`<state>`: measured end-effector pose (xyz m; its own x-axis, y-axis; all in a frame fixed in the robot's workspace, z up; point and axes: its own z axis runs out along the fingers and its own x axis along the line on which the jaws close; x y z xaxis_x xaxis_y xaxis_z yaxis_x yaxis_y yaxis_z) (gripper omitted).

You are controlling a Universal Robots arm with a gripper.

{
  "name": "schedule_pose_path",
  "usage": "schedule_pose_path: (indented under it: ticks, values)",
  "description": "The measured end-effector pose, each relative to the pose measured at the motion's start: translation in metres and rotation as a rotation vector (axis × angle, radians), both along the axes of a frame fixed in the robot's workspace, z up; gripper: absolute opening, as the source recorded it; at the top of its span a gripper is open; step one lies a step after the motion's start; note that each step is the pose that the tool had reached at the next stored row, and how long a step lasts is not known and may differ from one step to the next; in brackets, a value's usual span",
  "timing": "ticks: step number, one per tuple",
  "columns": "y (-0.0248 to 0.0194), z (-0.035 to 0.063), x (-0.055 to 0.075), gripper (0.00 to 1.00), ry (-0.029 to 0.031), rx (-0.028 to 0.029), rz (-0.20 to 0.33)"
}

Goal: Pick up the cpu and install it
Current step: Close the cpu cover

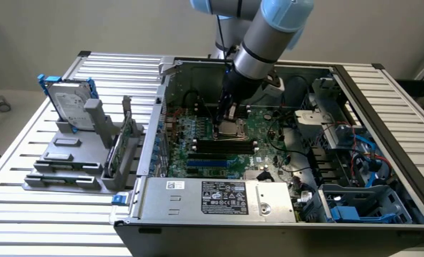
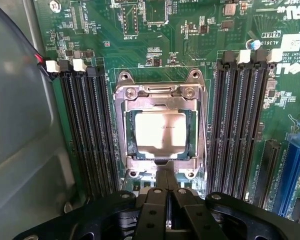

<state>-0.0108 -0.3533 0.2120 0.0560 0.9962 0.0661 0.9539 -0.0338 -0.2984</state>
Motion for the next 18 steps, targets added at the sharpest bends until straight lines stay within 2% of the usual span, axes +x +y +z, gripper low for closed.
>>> schedule_pose_path:
  ticks: [4, 13, 18]
  values:
    - [0.0, -0.0038, -0.001, 0.11, 0.0051, 0.0001, 0.0]
    - [-0.0001, -0.0167, -0.001, 0.11, 0.0086, -0.0001, 0.0]
    - [-0.0001, -0.0187, -0.001, 0.11, 0.0119, -0.0001, 0.0]
